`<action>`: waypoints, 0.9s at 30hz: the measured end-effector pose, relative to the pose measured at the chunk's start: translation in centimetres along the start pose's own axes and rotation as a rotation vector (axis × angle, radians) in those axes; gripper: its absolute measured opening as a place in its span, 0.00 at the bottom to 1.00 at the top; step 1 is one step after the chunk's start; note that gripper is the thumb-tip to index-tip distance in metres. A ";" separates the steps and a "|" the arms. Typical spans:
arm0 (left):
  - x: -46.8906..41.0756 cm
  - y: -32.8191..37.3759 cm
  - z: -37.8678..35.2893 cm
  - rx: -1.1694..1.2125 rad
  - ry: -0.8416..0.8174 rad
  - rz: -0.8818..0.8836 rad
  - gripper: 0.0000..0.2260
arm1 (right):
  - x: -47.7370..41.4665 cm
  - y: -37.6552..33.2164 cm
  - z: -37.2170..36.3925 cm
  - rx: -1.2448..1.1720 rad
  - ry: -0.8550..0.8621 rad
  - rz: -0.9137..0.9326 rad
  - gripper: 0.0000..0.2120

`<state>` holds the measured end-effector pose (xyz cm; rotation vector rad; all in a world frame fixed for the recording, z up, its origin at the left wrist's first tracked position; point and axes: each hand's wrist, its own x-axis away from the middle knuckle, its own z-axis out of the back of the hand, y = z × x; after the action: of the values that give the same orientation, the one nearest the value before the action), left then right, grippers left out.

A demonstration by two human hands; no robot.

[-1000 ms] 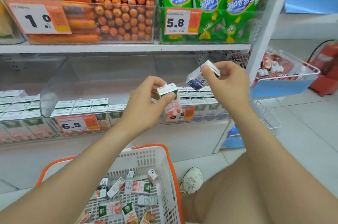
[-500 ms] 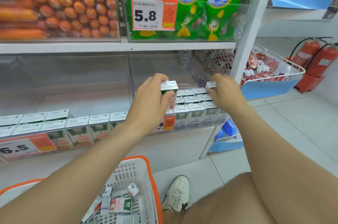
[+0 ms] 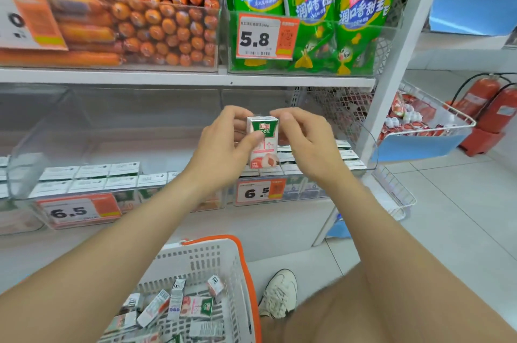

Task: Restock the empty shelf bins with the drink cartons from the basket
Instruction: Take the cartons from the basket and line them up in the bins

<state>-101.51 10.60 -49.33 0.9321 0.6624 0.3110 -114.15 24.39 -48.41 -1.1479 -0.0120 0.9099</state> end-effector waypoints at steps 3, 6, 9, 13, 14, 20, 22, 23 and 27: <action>1.7 -0.2 4.2 0.135 -0.077 0.062 0.11 | 1.7 -2.7 -2.3 -0.160 -0.061 -0.026 0.09; 3.5 -0.7 8.7 0.145 -0.118 0.113 0.10 | 2.5 -4.7 -4.9 -0.258 -0.152 -0.062 0.07; 5.2 -1.6 12.8 0.110 -0.115 0.129 0.10 | 3.3 -6.9 -8.2 -0.299 -0.211 -0.064 0.08; 7.2 -2.4 17.7 0.136 -0.093 0.129 0.11 | 3.7 -9.7 -13.0 -0.275 -0.253 -0.004 0.16; 7.7 -2.6 18.9 0.135 -0.084 0.123 0.11 | 3.7 -10.5 -14.3 -0.232 -0.264 0.043 0.18; 9.6 -6.2 27.4 -0.174 0.209 0.089 0.10 | 3.6 -15.5 -22.3 -0.162 -0.264 0.197 0.21; 10.4 -9.0 30.3 -0.422 0.330 0.156 0.09 | 3.3 -17.4 -24.8 -0.097 -0.283 0.292 0.26; 10.8 -10.7 31.6 -0.543 0.344 0.214 0.08 | 2.9 -18.2 -26.3 -0.073 -0.300 0.329 0.26; 11.7 -15.4 34.4 -0.912 0.033 0.604 0.23 | 0.6 -20.1 -32.2 0.020 -0.332 0.475 0.21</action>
<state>-70.82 -14.08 -52.03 0.2165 0.1890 1.0646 -87.21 -2.30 -47.37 -0.9844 0.0000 1.5130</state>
